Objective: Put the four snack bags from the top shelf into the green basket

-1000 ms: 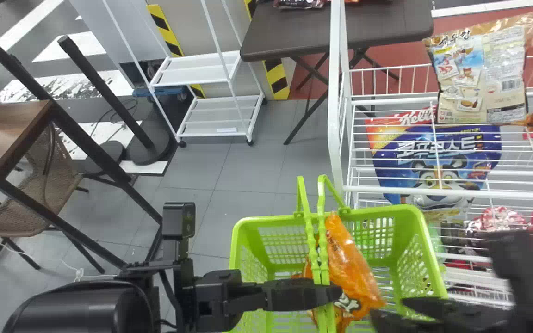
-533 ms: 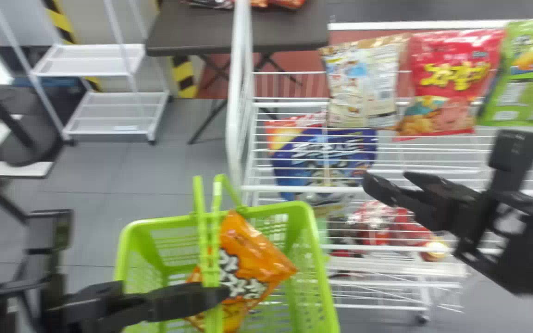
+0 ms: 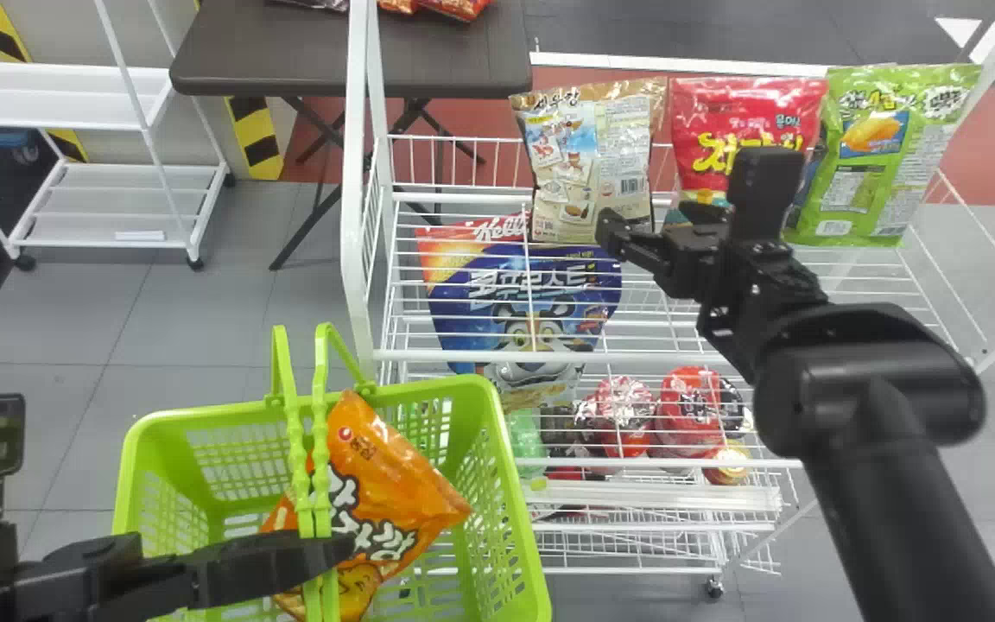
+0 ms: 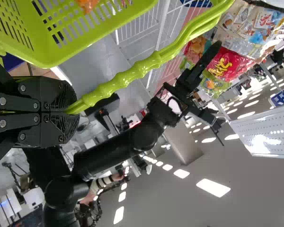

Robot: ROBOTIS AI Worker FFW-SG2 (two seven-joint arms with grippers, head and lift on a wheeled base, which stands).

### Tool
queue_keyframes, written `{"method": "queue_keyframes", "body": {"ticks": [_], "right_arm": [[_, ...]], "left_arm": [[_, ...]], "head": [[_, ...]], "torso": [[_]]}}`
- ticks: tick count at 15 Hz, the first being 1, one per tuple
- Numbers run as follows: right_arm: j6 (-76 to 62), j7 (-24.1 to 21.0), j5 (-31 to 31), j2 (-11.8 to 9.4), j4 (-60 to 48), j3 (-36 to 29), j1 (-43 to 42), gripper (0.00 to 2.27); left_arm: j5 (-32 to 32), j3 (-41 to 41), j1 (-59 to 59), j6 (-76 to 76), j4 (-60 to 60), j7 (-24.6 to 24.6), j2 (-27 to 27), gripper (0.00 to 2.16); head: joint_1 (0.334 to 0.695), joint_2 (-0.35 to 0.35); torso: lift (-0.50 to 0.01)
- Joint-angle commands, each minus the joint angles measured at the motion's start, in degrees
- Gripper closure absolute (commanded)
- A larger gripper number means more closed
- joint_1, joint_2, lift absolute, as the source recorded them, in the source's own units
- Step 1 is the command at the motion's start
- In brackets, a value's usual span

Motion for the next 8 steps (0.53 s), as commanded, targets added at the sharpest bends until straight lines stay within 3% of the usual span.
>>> {"method": "queue_keyframes", "body": {"ticks": [1,2,4,5,8], "right_arm": [[-2.11,-0.53,3.55,1.67,7.86,2.02,-5.18,0.43],[-2.99,-0.79,3.81,1.93,8.83,2.55,-5.88,0.75],[-3.17,-0.71,3.81,1.85,9.01,3.25,-6.23,1.86],[-2.82,-0.79,3.55,1.93,8.39,3.25,-5.53,2.2],[-3.17,0.08,3.02,1.76,3.56,2.37,-2.01,2.25]], "left_arm": [[0.0,0.37,-0.09,0.0,0.72,-0.66,0.07,2.15],[0.0,0.45,-0.09,0.0,0.81,-0.66,0.07,2.15],[0.0,0.72,-0.18,0.0,1.16,-0.66,0.16,2.15],[0.0,0.81,-0.27,0.0,1.25,-0.66,0.16,2.15],[0.0,0.89,-0.27,0.0,1.42,-0.66,0.16,2.15]], "head": [[0.695,-0.054],[0.695,-0.047],[0.695,-0.03],[0.695,-0.02],[0.695,-0.01]], "torso": [[-0.004],[-0.004],[-0.004],[-0.004],[-0.004]]}}
